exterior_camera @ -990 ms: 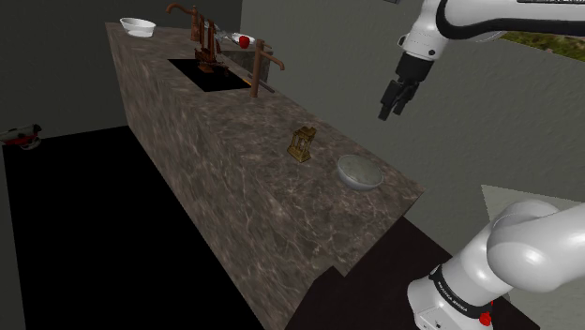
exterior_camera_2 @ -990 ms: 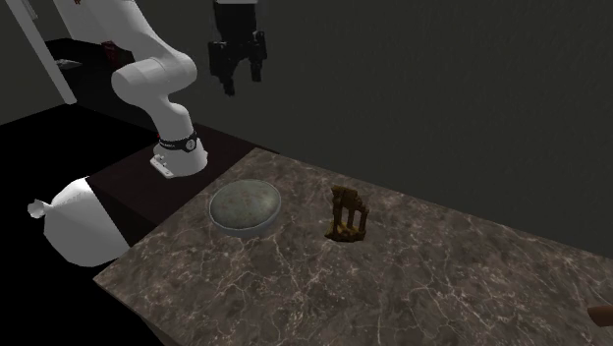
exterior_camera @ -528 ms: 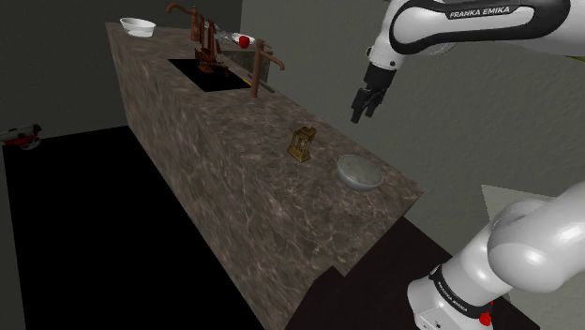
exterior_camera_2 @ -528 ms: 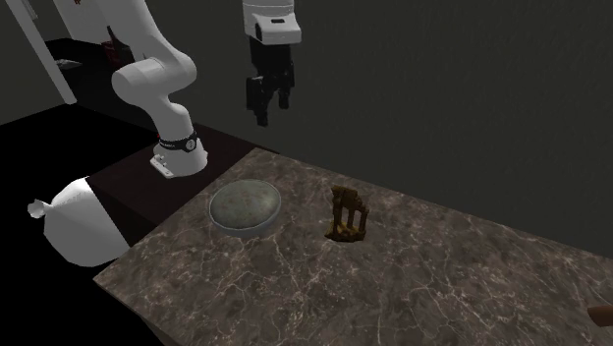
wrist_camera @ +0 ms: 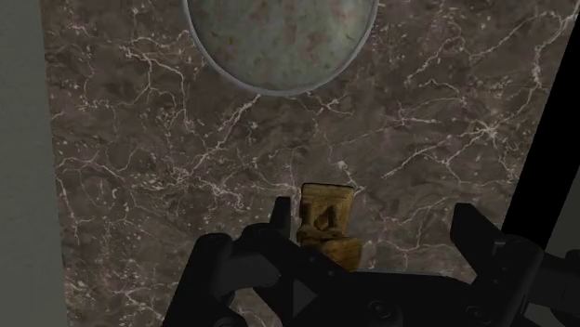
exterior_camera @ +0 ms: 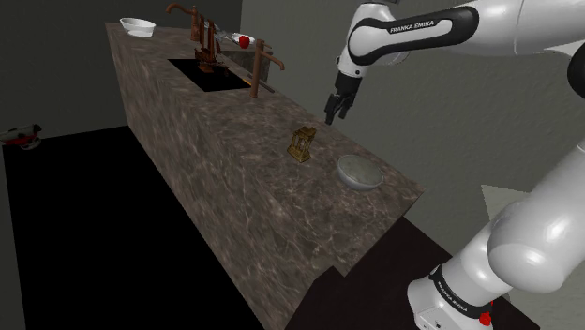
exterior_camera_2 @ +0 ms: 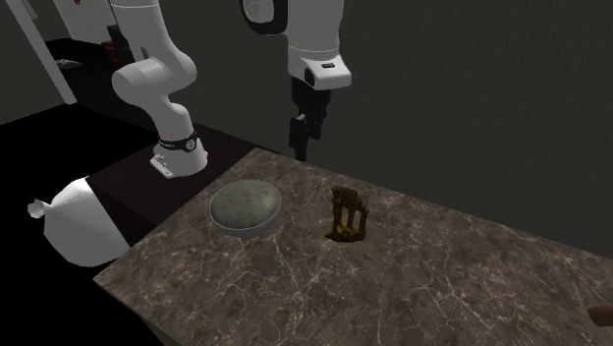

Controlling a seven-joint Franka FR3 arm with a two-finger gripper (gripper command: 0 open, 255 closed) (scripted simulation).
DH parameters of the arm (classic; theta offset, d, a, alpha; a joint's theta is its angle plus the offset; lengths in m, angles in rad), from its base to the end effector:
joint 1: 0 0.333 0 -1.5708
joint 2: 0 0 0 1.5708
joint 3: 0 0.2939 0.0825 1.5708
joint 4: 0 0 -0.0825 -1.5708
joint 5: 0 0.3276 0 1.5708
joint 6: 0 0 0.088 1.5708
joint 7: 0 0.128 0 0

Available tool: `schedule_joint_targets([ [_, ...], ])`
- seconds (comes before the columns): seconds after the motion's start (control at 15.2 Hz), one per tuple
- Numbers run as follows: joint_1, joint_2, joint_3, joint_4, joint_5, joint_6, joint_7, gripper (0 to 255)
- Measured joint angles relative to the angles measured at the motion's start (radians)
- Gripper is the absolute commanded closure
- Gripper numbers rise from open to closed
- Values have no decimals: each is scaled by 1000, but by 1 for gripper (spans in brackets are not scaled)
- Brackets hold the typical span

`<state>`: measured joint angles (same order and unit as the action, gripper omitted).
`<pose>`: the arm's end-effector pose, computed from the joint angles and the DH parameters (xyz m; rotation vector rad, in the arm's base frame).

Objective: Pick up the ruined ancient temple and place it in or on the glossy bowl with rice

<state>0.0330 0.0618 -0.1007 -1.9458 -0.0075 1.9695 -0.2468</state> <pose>0.5141 -0.0348 0.4263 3.1210 0.2851 -0.0617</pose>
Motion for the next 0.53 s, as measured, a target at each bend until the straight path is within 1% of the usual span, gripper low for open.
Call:
schedule_joint_targets([
  [0.2,4,110,7,84,10,23,-15,0],
  [0.4,4,235,15,203,20,27,-33,0],
  [0.53,1,307,18,257,25,43,-49,0],
])
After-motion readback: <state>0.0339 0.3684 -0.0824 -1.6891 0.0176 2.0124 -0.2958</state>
